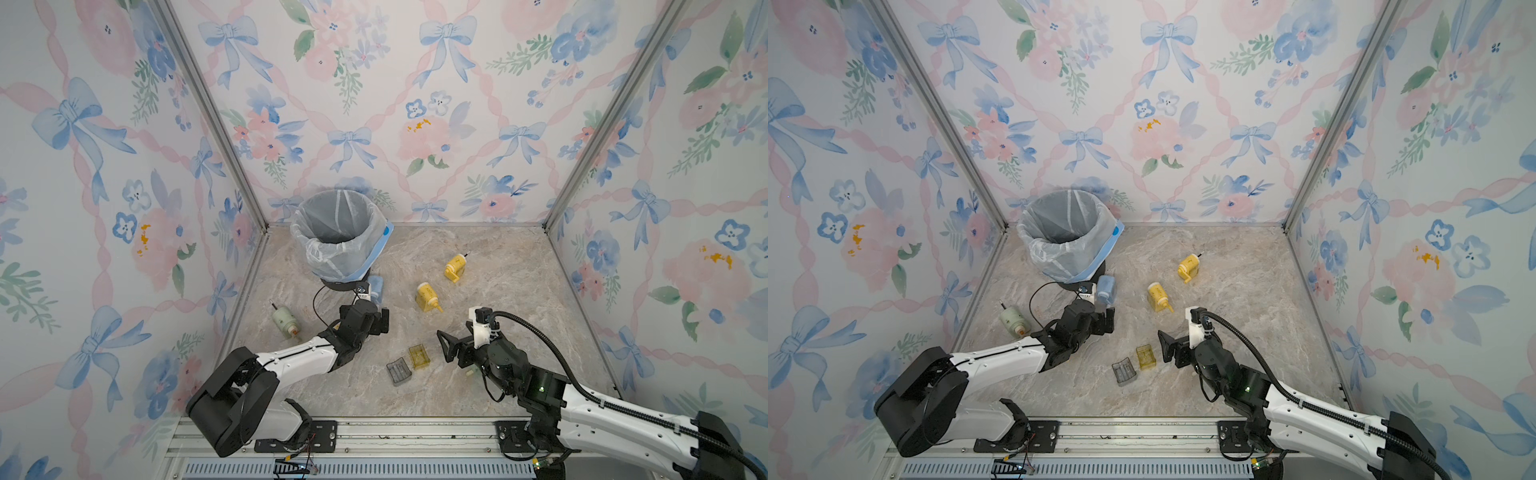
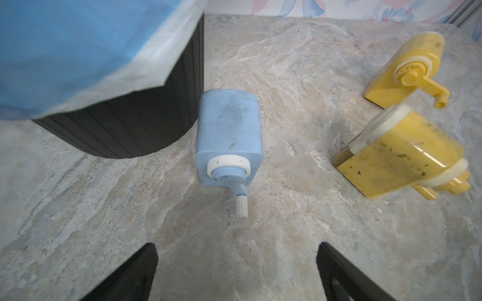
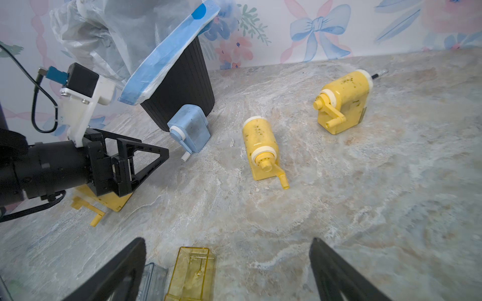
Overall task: Take out the pencil sharpener tray and clean the shavings
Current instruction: Place the container at the center of the board, then pick up the pencil sharpener from the center of the board.
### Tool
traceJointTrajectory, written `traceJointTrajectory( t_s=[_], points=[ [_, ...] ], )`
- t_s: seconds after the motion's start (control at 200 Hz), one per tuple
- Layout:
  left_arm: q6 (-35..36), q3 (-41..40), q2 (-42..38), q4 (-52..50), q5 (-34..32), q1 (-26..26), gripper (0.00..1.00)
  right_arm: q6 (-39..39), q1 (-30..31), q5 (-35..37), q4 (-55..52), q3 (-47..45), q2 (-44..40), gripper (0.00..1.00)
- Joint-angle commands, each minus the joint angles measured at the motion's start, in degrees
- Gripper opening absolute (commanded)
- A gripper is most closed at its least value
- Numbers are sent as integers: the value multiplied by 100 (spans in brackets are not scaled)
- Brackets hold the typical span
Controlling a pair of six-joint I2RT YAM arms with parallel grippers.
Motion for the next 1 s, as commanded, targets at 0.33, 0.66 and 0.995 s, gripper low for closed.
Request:
traceJointTrajectory(
  t_s=[0.33, 0.66, 0.995],
  points=[
    [447, 556, 946, 493, -259, 85, 98, 151, -288, -165, -535, 45, -307, 97],
    [621, 721, 1371, 734, -127, 345, 98, 182, -572, -402, -601, 115, -266, 97],
    [873, 743, 1633, 1214, 282, 509, 98, 231, -938, -690, -520, 196, -39, 97]
  ],
)
